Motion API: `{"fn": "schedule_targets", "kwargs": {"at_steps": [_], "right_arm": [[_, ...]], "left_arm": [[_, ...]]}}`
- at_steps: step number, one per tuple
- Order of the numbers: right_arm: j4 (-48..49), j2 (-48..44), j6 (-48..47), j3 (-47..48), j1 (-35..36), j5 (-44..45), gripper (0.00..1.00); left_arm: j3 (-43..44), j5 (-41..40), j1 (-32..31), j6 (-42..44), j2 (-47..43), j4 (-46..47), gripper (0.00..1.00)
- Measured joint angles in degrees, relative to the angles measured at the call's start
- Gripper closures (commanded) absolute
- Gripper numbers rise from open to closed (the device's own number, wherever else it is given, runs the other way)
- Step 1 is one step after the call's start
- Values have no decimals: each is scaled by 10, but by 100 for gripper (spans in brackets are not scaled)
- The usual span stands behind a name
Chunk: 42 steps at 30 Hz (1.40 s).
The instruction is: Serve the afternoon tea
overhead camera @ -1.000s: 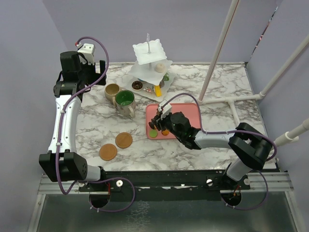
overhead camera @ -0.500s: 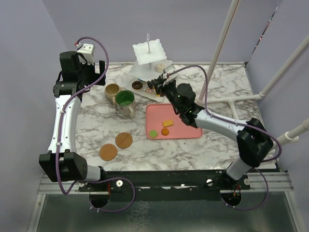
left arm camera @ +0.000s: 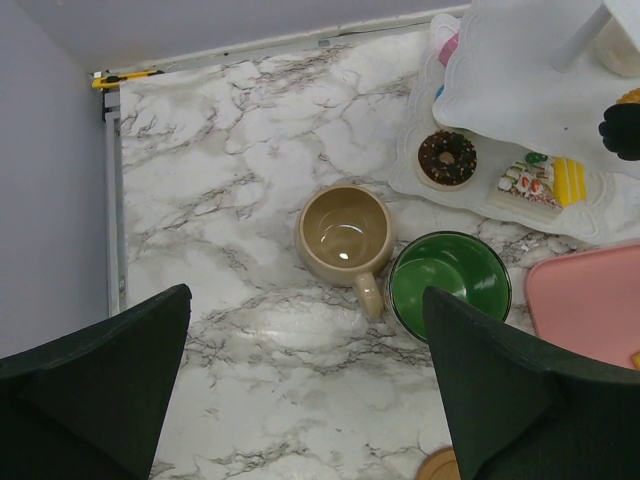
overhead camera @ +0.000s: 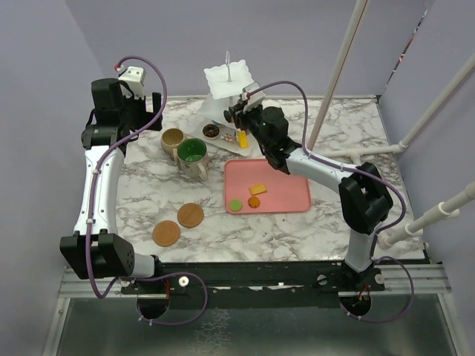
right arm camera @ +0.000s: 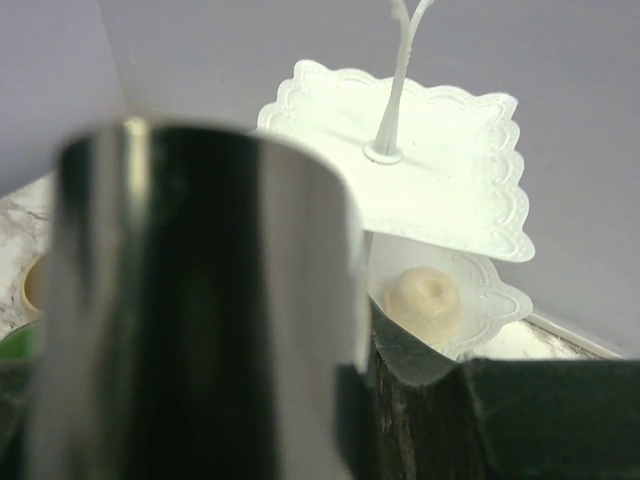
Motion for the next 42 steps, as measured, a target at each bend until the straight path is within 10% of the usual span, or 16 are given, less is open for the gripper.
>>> {"fn": "schedule_targets", "kwargs": {"at_steps": [15, 28, 42], "right_arm": [[44, 58, -17, 3, -8, 14, 69], [54, 67, -16, 16, -19, 25, 44], [57, -17, -3, -58, -17, 18, 46]], "left_arm": [[1, 0, 0, -6, 2, 0, 1], [2, 1, 0, -8, 3, 0, 1], [2, 2, 0, -10, 3, 0, 1]]}}
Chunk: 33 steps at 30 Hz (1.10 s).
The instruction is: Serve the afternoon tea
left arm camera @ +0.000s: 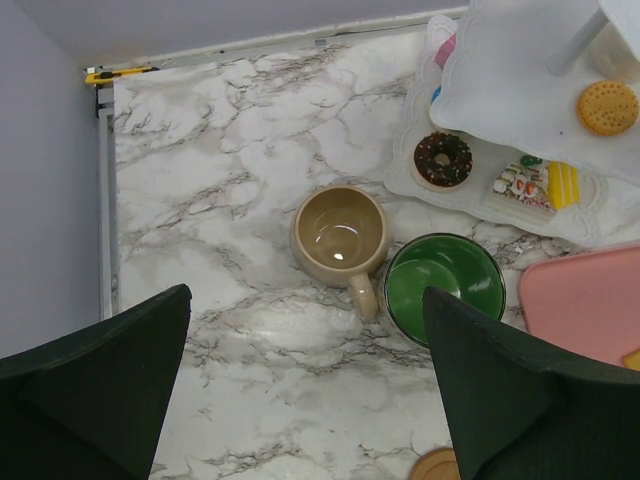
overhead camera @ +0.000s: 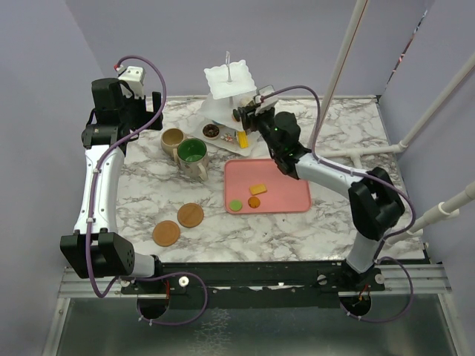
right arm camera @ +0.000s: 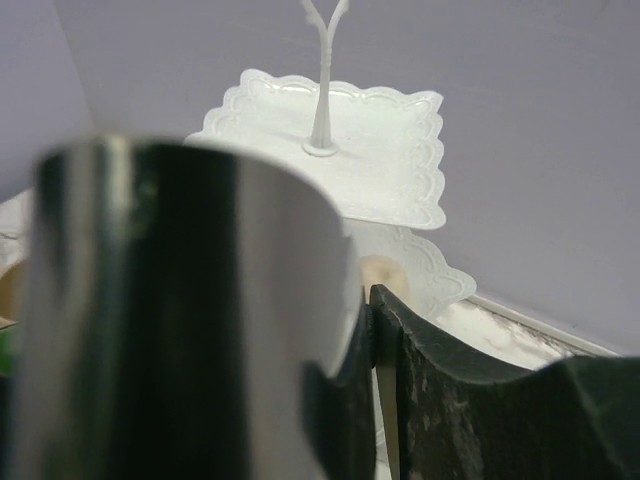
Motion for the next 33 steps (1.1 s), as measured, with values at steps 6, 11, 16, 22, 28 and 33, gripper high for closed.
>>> {"fn": "schedule_targets", "kwargs": {"at_steps": [6, 11, 16, 22, 28, 33], "right_arm": [[-10, -135, 13, -98, 30, -3, 49], [-38, -227, 28, -204, 83, 9, 48], [-91, -280, 52, -305, 127, 35, 49], [-122, -299, 74, -370, 134, 73, 48], [-118, -297, 79, -376, 134, 96, 47], [-110, -275, 80, -376, 134, 108, 41]], "left_arm": [[6, 4, 1, -5, 4, 0, 1], [8, 13, 2, -9, 12, 0, 1], [8, 17, 2, -11, 14, 0, 1], [8, 31, 2, -18, 14, 0, 1], [8, 37, 2, -25, 14, 0, 1], [8, 37, 2, -25, 14, 0, 1]]}}
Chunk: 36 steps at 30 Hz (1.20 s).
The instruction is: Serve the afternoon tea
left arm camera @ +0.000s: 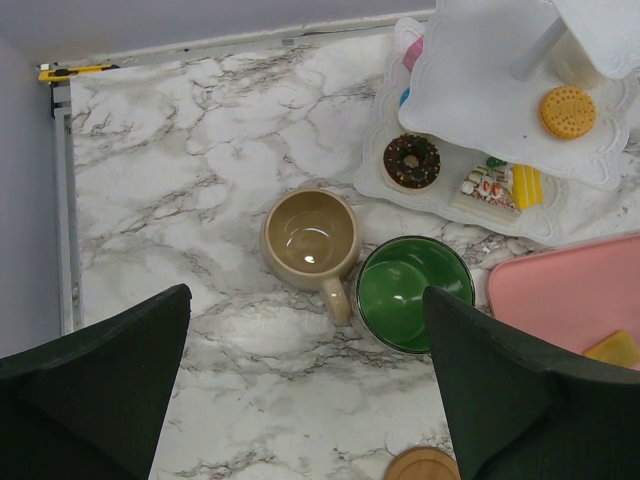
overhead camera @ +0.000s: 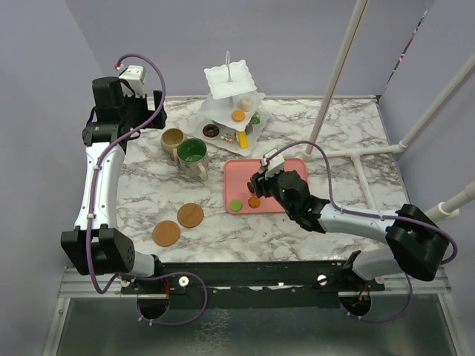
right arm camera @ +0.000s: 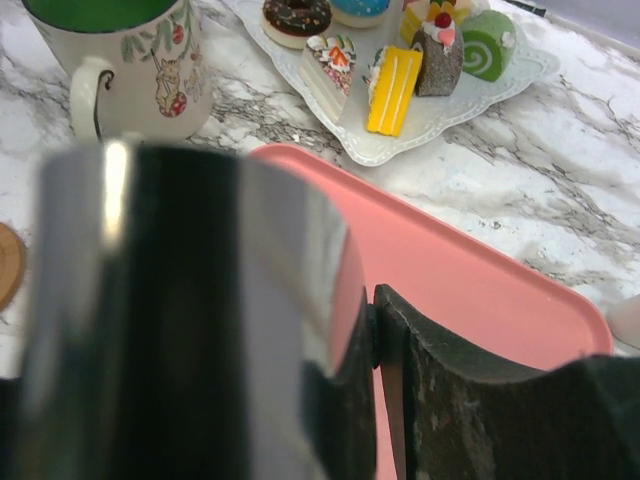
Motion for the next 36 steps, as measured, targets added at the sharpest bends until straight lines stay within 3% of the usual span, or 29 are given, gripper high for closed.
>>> {"fn": "schedule_targets", "kwargs": {"at_steps": [17, 25, 31, 36], "right_arm": [[42, 50, 29, -18, 0, 18, 36], [49, 71, 34, -13, 0, 19, 46], [52, 89, 31, 3, 0, 23, 60], [52, 89, 24, 6, 1, 32, 64]], "left_arm": [[0, 0, 0, 0, 0, 0, 1], [0, 0, 0, 0, 0, 0, 1], [0, 0, 0, 0, 0, 0, 1], [0, 0, 0, 0, 0, 0, 1]]}}
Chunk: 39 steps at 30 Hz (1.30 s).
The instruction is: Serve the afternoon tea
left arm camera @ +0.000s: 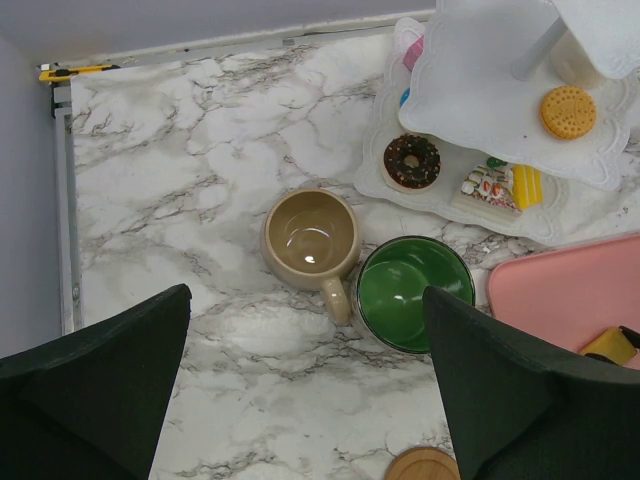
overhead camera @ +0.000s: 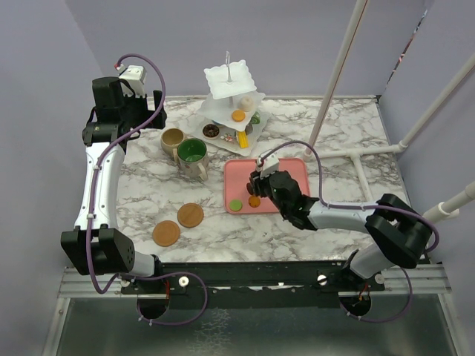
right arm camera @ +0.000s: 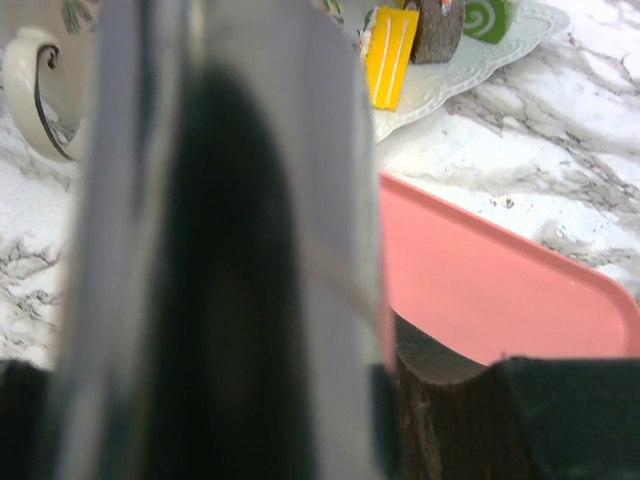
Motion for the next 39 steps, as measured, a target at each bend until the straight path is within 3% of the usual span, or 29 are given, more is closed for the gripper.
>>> {"fn": "schedule_targets", "kwargs": {"at_steps": [8, 14, 24, 31, 39], "right_arm": [[-5, -8, -35, 69, 1, 3, 66], [-11, -1, -76, 200, 1, -8, 66], [-13, 142, -121, 439, -7, -47, 66], [-11, 242, -132, 492, -25, -52, 66], [56, 304, -138, 513, -46, -49, 66]], "left_arm": [[0, 0, 0, 0, 0, 0, 1], [0, 0, 0, 3, 0, 0, 1], [0, -1, 2, 5, 0, 0, 1], [9, -1, 5, 5, 0, 1, 1], [16, -1, 5, 5, 7, 3, 1]]}}
